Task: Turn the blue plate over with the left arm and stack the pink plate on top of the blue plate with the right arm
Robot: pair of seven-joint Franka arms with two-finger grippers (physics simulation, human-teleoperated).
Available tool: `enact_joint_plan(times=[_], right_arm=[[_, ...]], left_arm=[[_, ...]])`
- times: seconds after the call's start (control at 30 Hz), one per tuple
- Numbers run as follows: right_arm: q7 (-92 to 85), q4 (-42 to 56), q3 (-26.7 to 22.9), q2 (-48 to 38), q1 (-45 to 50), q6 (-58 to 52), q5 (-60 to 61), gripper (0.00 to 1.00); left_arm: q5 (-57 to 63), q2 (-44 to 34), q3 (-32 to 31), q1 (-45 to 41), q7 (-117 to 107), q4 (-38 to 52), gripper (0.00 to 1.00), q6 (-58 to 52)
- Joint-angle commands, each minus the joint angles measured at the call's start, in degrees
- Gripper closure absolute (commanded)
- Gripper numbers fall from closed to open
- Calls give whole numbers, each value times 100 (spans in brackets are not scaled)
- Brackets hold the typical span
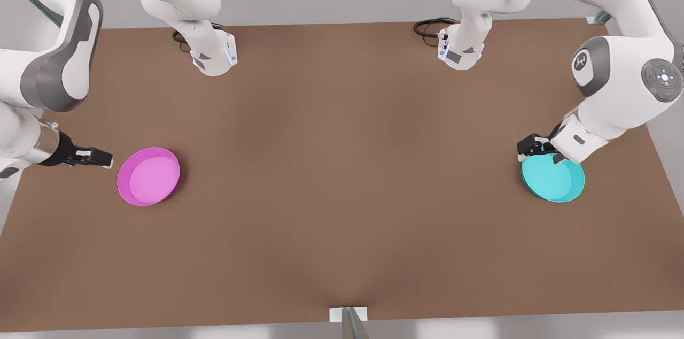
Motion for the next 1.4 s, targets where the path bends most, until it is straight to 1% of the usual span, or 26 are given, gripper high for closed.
enact_joint_plan(times=[0.0,0.13,0.27,0.33,0.37,0.43,0.5,0.53,0.57,0.63,0.67,0.73,0.8,0.9,0.93,1.0,1.03,1.07,1.1,1.13,1.23,1.27,1.37], right_arm=[[0,0,0,-1,-2,0,-2,0],[0,0,0,-1,-2,9,7,0],[0,0,0,-1,-2,9,-2,0],[0,0,0,-1,-2,9,-2,0],[0,0,9,-1,-2,0,-2,0],[0,0,9,-9,6,0,7,0],[0,0,17,-9,6,0,7,0],[0,0,9,-9,6,-9,7,0],[0,0,9,-9,6,-9,7,0],[0,-9,17,-9,6,0,7,0],[0,-9,17,-9,6,0,7,0],[0,-9,17,-1,6,0,7,0],[0,-17,17,-1,6,0,-2,0],[-9,-17,17,-1,6,0,7,0],[-9,-17,17,-1,6,0,7,0],[-9,-17,17,-1,6,0,7,0],[-9,-17,17,-1,6,0,7,0],[-9,-17,17,-1,6,0,7,0],[-9,-17,17,-1,6,9,7,0],[-9,-9,17,8,6,0,7,0],[0,-9,35,8,15,0,7,0],[-9,-9,35,8,15,-9,7,0],[0,-9,97,8,6,0,7,0]], left_arm=[[6,0,0,8,0,0,0,0],[50,17,0,8,53,-52,0,-9],[50,70,44,570,448,-202,1,105],[-38,289,106,860,457,-202,0,500],[-170,404,167,1044,641,-228,1,484],[-767,553,580,1343,1818,-369,1,466],[-1074,817,703,1581,2065,-369,0,510],[-1611,949,976,1633,2197,-378,1,527],[-1656,1027,1002,1712,2452,-483,1,563],[-1743,1476,1002,2073,2575,-474,1,729],[-2051,1713,1002,2161,2856,-422,1,747],[-2253,2073,1081,2504,3699,-325,1,756],[-2587,2425,1081,2864,3823,-325,1,782],[-2789,2636,1081,3013,3850,-369,1,1256],[-3036,2838,1081,3224,3937,-378,2,1274],[-3044,3075,1169,3260,3938,-395,3,1266],[-3071,3093,1213,3260,3911,-509,0,1283],[-3123,3093,1222,3260,3902,-624,0,1397],[-3132,3102,1213,3260,3902,-861,0,1845],[-3132,3181,1213,3251,3911,-870,1,1951],[-3176,3216,1204,3233,3964,-870,11,2048],[-3176,3225,1204,3233,3973,-879,13,2039],[-3159,3216,1204,3216,4008,-1011,39,1995]])
